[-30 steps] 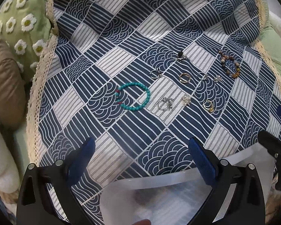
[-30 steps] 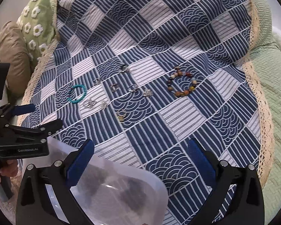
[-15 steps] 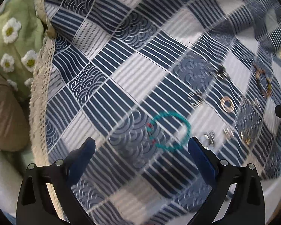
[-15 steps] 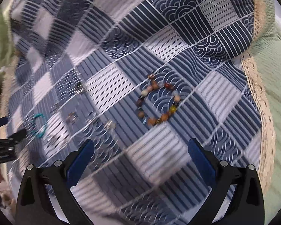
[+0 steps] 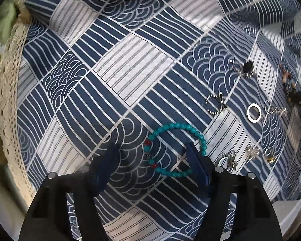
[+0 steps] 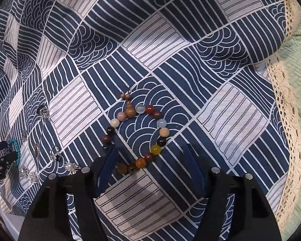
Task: Organize jewelry
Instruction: 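Grasp the turquoise bracelet with the left gripper while the right grasps the stone bracelet, then carry both bracelets into the white bin and open both grippers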
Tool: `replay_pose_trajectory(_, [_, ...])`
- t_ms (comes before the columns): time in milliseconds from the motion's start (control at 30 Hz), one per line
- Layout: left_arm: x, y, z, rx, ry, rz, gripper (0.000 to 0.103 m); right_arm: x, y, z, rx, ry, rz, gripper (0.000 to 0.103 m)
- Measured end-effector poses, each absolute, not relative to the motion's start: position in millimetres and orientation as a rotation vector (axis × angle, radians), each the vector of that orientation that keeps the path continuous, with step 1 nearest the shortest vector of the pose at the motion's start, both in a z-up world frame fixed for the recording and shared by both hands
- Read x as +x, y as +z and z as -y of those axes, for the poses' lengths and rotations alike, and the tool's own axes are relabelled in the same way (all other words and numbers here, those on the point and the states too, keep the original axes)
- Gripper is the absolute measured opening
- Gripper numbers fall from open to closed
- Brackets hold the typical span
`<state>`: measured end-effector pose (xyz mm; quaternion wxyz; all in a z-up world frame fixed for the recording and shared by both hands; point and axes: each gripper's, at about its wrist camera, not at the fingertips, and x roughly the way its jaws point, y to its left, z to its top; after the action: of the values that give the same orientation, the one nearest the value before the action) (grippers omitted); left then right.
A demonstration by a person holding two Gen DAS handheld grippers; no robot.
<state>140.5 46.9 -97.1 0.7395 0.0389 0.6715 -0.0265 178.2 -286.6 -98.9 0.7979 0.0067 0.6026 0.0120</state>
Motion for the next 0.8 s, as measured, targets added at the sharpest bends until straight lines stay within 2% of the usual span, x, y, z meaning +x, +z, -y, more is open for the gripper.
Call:
replay_pose_trajectory(100, [143.4,-97.3,-47.7,0.088,-0.065,-1.468,0.058,181.7,-98.2,291.9,0.080,0.010,-1.285,0.054])
replay_pose_trajectory(200, [138.8,-92.7,-45.0,0.079,-0.069,-1.462,0.029,183.7,-101.1,294.3,0.078,0.000,-1.292,0.047])
replay_pose_trajectory(267, [138.2,-92.6,-45.6,0.083,-0.041,-1.458,0.017,183.2,-102.8,293.8,0.064,-0.005,-1.280,0.043])
replay_pose_trajectory(300, [138.8,-93.2,-47.0,0.075,-0.038,-1.458,0.017,183.0,-102.9,292.4,0.060,-0.006,-1.276,0.039])
replay_pose_trajectory(333, [139.1,-93.4,-49.0,0.063,-0.040,-1.454,0.013,183.0,-102.8,292.7,0.064,0.002,-1.272,0.022])
replay_pose_trajectory(367, [139.2,-92.9,-50.7,0.063,-0.036,-1.451,0.007,183.1,-103.0,293.4,0.066,0.000,-1.270,0.013])
replay_pose_trajectory(567, [139.4,-85.2,-64.0,0.023,-0.056,-1.429,0.007,168.3,-88.4,312.6,0.158,0.038,-1.256,0.011])
replay_pose_trajectory(800, [122.5,-15.6,-68.2,-0.066,-0.196,-1.300,0.007,147.5,-27.1,307.5,0.184,0.153,-1.124,0.011])
